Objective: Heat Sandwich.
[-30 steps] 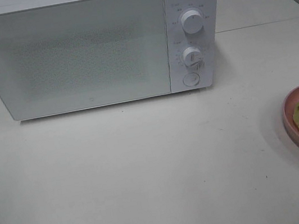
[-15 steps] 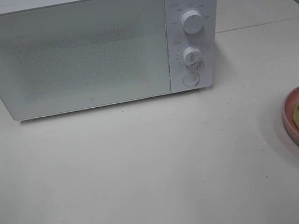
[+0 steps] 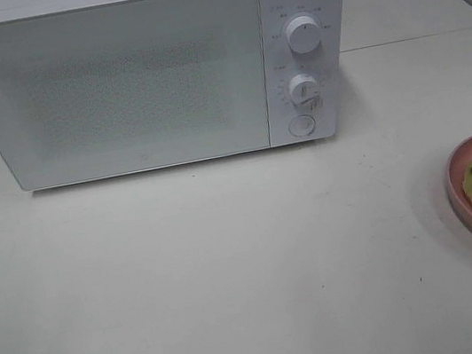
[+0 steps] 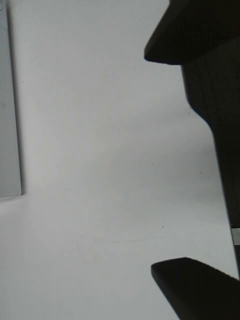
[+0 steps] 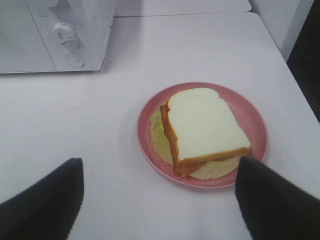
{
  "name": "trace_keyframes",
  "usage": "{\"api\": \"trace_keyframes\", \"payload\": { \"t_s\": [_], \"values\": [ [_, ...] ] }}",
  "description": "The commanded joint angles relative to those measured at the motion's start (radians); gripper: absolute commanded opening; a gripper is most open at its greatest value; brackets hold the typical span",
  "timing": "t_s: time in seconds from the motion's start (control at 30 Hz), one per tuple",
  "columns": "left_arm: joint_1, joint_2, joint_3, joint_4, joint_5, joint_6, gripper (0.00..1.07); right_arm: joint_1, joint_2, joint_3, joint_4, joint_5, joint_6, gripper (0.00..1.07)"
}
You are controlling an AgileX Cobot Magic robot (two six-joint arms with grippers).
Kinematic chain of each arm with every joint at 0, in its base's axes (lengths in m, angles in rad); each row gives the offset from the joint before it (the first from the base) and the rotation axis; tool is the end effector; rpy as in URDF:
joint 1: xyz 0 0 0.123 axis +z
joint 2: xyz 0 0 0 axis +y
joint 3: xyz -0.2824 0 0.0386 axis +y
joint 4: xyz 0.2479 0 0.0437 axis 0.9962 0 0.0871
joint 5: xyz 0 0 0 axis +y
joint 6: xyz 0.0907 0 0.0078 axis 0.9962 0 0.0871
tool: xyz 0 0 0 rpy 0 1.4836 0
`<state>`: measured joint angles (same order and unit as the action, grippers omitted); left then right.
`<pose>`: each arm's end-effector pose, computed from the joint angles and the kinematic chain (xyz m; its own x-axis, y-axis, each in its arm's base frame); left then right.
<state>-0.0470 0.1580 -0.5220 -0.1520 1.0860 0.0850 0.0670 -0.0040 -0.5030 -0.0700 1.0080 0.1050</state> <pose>0.0155 -0.0129 0.2814 -0.5863 0.0412 -0.8090 0.1628 0.9843 -0.0678 -0.0035 -0.0056 0.2825 -0.4001 0.0407 -0.9156 0.0143 0.9992 0.0382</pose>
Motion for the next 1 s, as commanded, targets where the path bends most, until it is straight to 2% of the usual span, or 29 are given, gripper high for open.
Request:
{"api": "trace_keyframes", "payload": {
  "t_s": [0.03, 0.2, 1.0],
  "values": [
    [0.085, -0.092, 0.005, -0.006, -0.010, 0.000, 0.98, -0.004, -0.027, 0.002, 0.000, -0.014, -0.008, 0.76],
    [0.117, -0.192, 0.005, -0.004, -0.009, 0.000, 0.98, -0.004, -0.027, 0.002, 0.000, -0.014, -0.008, 0.76],
    [0.117, -0.185, 0.007, -0.008, -0.011, -0.001, 0.98, -0.004, -0.022, 0.002, 0.000, -0.014, -0.007, 0.76]
  ]
}}
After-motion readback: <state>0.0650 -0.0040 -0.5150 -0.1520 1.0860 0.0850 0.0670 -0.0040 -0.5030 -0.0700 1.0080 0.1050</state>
